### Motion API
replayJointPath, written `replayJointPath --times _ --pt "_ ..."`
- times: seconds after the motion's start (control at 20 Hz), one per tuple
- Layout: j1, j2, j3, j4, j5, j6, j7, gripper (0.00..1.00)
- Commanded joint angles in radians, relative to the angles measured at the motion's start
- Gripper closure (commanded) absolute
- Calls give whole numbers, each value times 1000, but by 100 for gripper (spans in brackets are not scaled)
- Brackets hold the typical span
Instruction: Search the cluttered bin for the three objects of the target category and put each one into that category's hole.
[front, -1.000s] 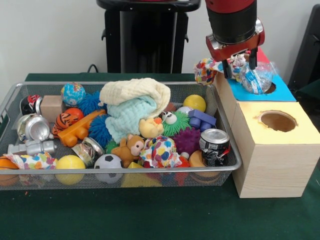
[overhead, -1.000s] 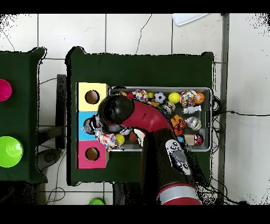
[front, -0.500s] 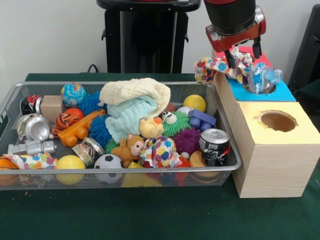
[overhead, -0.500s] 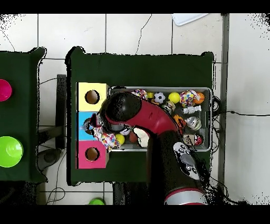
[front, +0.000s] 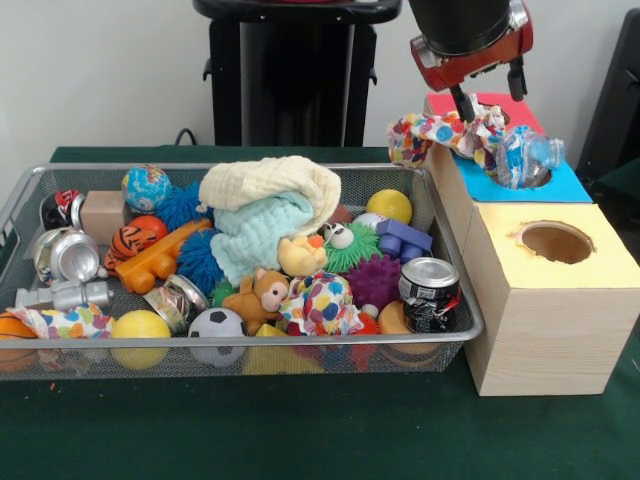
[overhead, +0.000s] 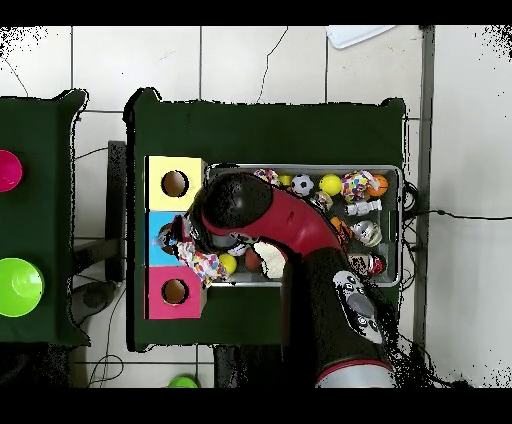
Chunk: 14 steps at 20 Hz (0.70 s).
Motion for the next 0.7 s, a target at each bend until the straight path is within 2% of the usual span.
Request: replayJointPath --times 0.05,0.7 --pt "-7 38 36 24 -51 76 104 0" --pt "11 95 -1 -55 -210 111 100 0"
